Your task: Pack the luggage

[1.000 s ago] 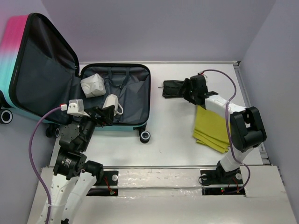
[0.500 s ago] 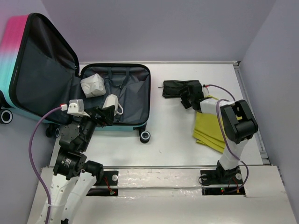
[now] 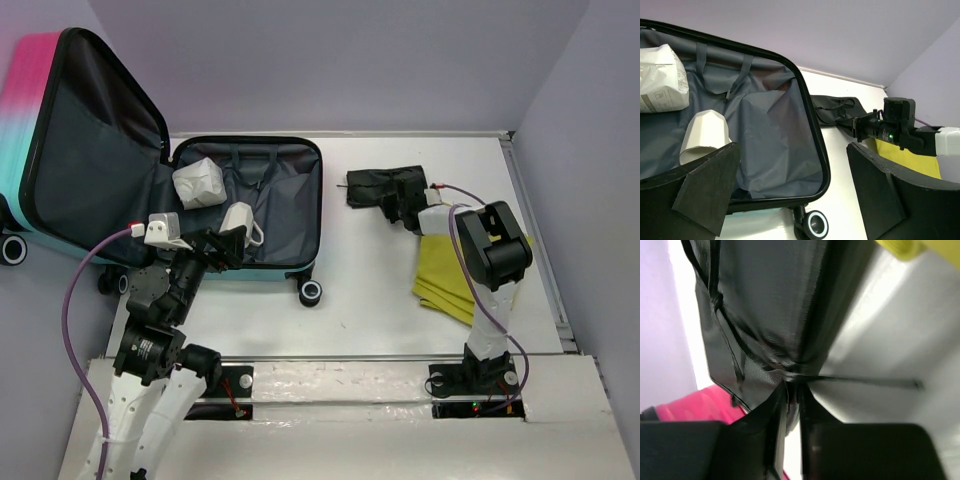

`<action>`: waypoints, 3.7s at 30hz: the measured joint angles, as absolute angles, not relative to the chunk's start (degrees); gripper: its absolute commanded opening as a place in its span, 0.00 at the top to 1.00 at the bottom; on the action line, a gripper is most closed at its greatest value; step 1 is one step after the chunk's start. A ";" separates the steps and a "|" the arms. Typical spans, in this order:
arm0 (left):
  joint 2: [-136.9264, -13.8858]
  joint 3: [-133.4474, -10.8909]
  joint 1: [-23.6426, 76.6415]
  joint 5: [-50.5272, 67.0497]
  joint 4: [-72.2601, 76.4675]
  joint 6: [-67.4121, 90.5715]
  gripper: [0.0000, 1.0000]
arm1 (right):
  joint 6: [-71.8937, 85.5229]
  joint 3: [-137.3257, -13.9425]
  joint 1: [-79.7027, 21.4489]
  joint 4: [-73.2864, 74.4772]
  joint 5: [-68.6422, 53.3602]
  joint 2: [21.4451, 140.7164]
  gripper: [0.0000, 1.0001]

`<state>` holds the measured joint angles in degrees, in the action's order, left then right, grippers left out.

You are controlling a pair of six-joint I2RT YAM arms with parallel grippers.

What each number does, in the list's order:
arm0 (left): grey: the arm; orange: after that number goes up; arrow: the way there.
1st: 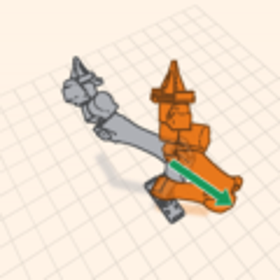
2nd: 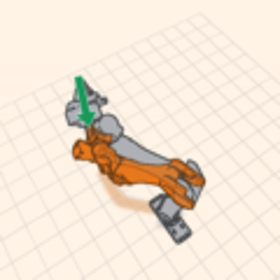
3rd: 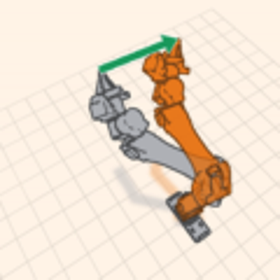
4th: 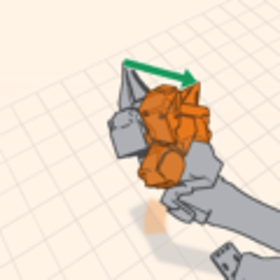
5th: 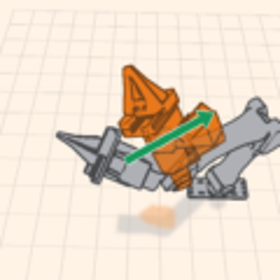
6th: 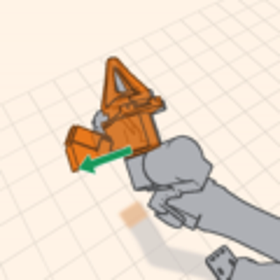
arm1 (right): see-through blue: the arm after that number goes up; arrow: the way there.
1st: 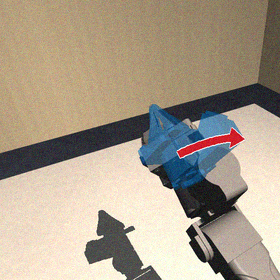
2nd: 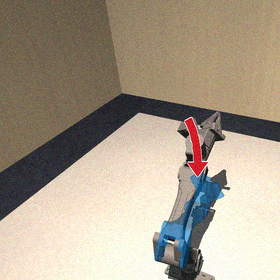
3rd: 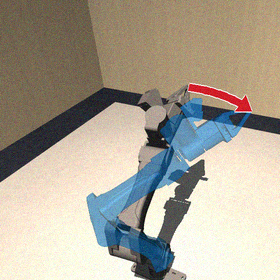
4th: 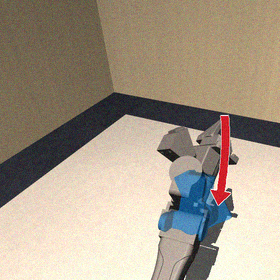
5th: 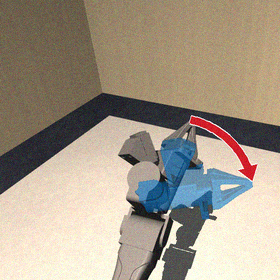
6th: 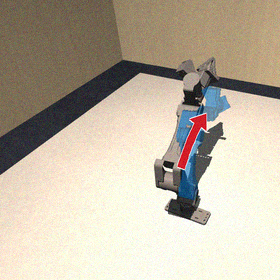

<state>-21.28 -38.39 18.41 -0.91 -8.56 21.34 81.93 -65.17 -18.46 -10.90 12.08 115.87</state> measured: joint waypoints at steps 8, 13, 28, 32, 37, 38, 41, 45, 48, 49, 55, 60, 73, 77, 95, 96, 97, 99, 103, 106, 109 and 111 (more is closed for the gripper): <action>-21.28 -38.39 18.55 -0.91 -8.56 21.34 0.01 | 73.21 -66.67 -18.41 -11.03 12.23 114.72 0.93; -21.28 -38.39 18.94 -0.89 -8.56 21.34 0.01 | 61.39 -66.98 -18.83 -9.30 12.51 105.73 0.93; -21.17 -38.39 19.07 -0.89 -8.51 21.34 0.01 | 43.44 -96.44 -34.70 -4.01 2.63 104.40 0.43; -20.82 -38.39 19.07 -0.93 -8.54 21.34 0.01 | 41.36 -107.22 -36.32 2.00 -3.57 113.82 0.16; -20.16 -38.39 19.38 -0.95 -8.54 21.34 0.01 | 38.76 -99.02 -32.99 9.23 -5.39 112.01 0.21; -20.03 -38.39 19.55 -0.97 -8.56 21.34 0.01 | 38.44 -96.36 -32.01 9.34 -5.23 110.61 0.22; -19.62 -38.39 20.03 -1.04 -8.56 21.34 0.01 | 37.06 -81.82 -25.21 11.49 -2.35 99.68 0.27; -18.87 -38.39 20.51 -1.10 -8.56 21.34 0.01 | 35.94 -66.78 -13.43 11.97 3.64 84.40 0.21; -18.46 -38.39 20.93 -1.15 -8.56 21.34 0.01 | 35.42 -56.95 -4.82 12.29 9.61 74.52 0.15; -18.41 -38.39 21.06 -1.13 -8.51 21.34 0.01 | 35.27 -53.93 -2.37 12.60 11.51 72.01 0.13; -18.41 -38.39 22.68 -0.91 -8.47 21.32 0.01 | 34.68 -43.27 7.86 15.44 20.05 69.36 0.10; -18.41 -38.39 23.90 -0.34 -8.40 21.32 0.01 | 35.64 -39.35 19.94 16.32 21.26 70.83 0.10; -16.91 -38.39 26.72 0.43 -8.27 21.02 0.01 | 36.60 -38.68 25.56 13.78 9.47 80.93 0.30; -17.04 -38.39 27.03 1.37 -8.16 21.02 0.01 | 35.46 -39.66 26.11 9.32 2.52 83.46 0.34; -40.23 -40.18 30.48 13.02 -4.99 26.15 0.01 | 32.49 -39.38 13.91 7.35 -8.95 78.26 0.06; -41.74 -41.17 32.49 12.12 -4.95 26.70 0.01 | 32.18 -39.38 13.91 7.44 -8.29 77.84 0.06; -43.03 -42.04 34.72 11.18 -4.89 26.96 0.01 | 31.70 -39.44 13.91 7.46 -7.60 77.76 0.06; -46.33 -44.49 39.83 8.54 -4.23 27.57 0.01 | 30.89 -39.77 13.91 7.44 -7.55 79.31 0.06; -52.95 -47.86 46.33 3.22 -1.93 28.14 0.01 | 29.47 -41.19 13.91 6.46 -10.61 84.84 0.09; -58.98 -49.54 49.52 -1.10 -1.04 28.47 0.01 | 29.41 -41.65 13.21 3.79 -13.34 86.87 0.16; -64.82 -50.92 51.00 -4.73 -0.21 28.53 0.01 | 30.17 -41.08 11.35 1.26 -15.31 87.81 0.25; -68.51 -52.07 51.33 -6.61 -0.27 28.40 0.01 | 30.33 -40.84 10.28 -0.03 -16.08 88.40 0.41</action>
<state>-68.51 -52.07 51.33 -6.61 -0.27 28.40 30.33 -40.84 10.28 -0.03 -16.08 88.40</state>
